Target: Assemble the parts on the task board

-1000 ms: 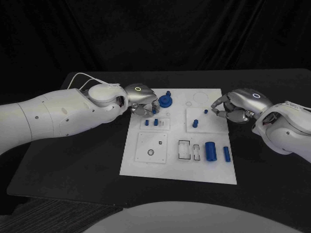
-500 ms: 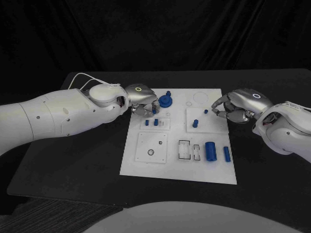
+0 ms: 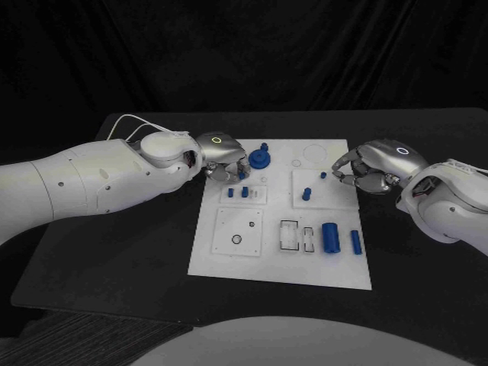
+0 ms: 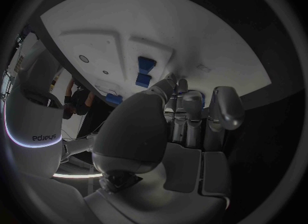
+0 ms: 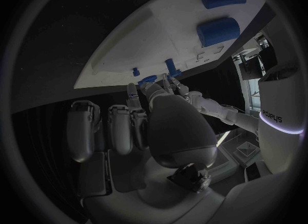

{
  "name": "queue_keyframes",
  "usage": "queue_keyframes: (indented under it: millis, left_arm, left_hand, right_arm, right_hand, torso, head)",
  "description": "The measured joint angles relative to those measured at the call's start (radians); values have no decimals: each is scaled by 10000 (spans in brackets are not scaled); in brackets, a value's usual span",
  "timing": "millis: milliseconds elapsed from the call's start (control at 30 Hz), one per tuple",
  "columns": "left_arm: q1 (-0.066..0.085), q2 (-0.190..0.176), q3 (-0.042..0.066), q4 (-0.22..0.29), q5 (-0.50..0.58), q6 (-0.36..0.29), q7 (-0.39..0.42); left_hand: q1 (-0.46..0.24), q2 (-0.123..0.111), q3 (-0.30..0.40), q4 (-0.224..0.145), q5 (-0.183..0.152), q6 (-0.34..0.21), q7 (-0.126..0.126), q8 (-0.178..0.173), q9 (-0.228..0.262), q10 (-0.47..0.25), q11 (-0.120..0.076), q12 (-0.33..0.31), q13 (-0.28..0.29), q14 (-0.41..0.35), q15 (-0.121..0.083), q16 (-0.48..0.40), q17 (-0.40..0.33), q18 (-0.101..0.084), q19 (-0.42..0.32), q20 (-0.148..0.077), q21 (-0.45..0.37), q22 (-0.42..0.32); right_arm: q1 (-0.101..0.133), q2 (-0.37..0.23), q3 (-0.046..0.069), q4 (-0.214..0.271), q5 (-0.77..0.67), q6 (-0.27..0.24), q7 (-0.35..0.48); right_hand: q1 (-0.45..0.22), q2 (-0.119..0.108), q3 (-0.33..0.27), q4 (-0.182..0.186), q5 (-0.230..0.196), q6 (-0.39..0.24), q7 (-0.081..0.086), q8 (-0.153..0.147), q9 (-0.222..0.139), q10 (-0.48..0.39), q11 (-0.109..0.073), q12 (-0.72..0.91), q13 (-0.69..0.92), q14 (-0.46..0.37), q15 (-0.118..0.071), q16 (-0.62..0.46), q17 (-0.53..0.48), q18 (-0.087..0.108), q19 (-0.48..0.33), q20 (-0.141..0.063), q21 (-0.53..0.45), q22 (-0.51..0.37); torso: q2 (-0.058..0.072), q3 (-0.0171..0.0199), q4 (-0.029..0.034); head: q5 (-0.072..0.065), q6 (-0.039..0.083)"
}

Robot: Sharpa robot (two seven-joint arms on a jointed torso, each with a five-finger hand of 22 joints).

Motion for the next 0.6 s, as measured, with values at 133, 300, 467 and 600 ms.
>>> queue_keyframes:
  millis: [133,300,467,600]
  left_arm:
    - [-13,12,-2,-28,0,37,-66]
    - [-13,20,5,-51,0,53,-126]
    - [-13,18,11,-71,0,64,-184]
    - [-13,15,14,-76,4,72,-225]
  left_hand:
    - [-8,13,1,1,0,-36,-35,-23,-2,1,1,-38,-1,0,0,0,-3,0,0,0,0,0]
    - [-48,53,1,1,0,-35,-36,-23,-1,1,1,-38,-10,0,0,0,-10,0,0,0,0,0]
    - [-48,54,29,29,1,-105,-37,-22,-12,1,1,-42,-19,1,0,0,-36,-1,0,0,-41,-1]
    - [-48,54,30,29,1,-105,-37,-62,-17,0,-1,-79,-21,1,0,0,-43,0,1,0,-41,0]
  right_arm:
    - [-1,0,0,0,0,8,-2]
    - [-5,0,0,0,0,21,-4]
    - [-7,0,0,-1,0,32,-6]
    - [-10,2,0,-3,0,40,-7]
  right_hand:
    - [0,0,0,0,0,0,0,0,-1,0,0,0,0,0,0,0,0,0,0,0,0,-1]
    - [0,0,40,-41,0,0,0,0,0,0,0,0,0,0,0,0,0,0,0,0,0,-1]
    - [0,0,40,-41,0,0,0,0,0,0,0,0,0,0,0,0,0,1,0,0,0,-2]
    - [0,0,40,-41,0,0,0,0,0,0,0,0,0,0,0,0,0,0,0,0,0,-2]
  torso:
    - [-1,-1,1]
    - [-1,-4,1]
    - [-2,-8,0]
    - [-1,-10,1]
  head:
    - [-3,0]
    - [15,0]
    - [27,0]
    - [34,0]
